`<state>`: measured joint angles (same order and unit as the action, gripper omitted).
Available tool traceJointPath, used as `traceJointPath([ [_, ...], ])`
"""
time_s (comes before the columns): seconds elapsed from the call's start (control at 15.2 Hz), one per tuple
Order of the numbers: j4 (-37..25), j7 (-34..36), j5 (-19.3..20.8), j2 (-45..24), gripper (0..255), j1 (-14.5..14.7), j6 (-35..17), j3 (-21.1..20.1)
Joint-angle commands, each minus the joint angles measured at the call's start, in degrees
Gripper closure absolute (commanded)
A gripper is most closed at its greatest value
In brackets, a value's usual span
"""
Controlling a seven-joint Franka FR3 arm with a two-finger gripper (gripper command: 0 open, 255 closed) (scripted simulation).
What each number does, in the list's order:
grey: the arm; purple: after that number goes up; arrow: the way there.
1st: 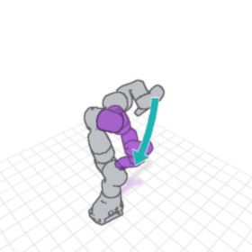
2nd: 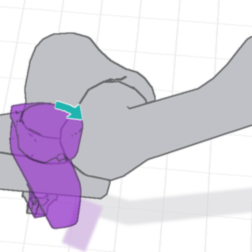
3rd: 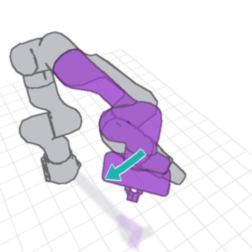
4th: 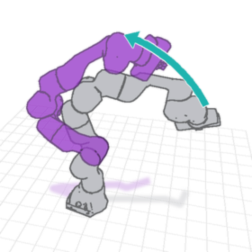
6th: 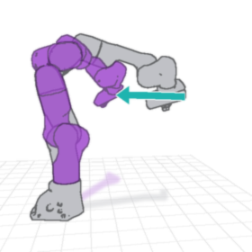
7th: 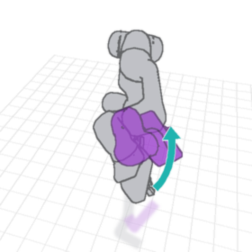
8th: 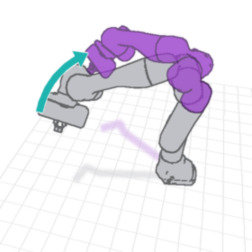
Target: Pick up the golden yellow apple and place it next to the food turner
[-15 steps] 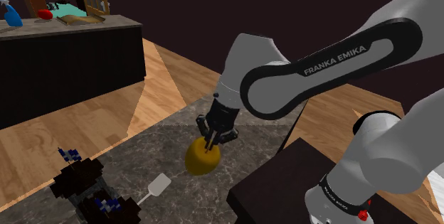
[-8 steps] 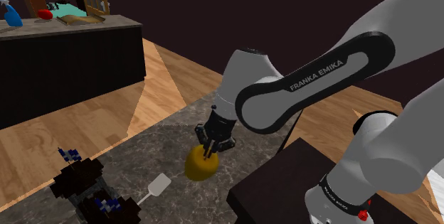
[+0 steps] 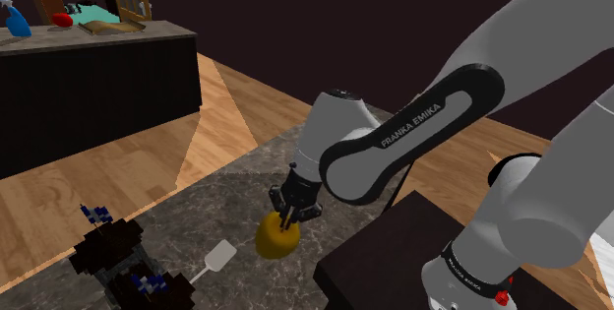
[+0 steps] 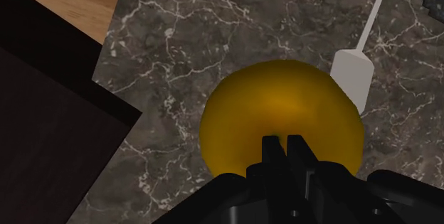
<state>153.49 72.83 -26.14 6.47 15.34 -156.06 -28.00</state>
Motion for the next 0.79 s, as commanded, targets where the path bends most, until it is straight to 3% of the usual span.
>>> traceJointPath([
  [0.0, 0.3, -0.1, 0.0, -1.7, 255, 0.0, -2.1, -0.2],
  [0.59, 0.5, 0.0, 2.1, -11.4, 255, 0.1, -11.8, -0.2],
  [0.73, 0.5, 0.0, 2.1, -11.4, 255, 0.1, -11.8, -0.2],
])
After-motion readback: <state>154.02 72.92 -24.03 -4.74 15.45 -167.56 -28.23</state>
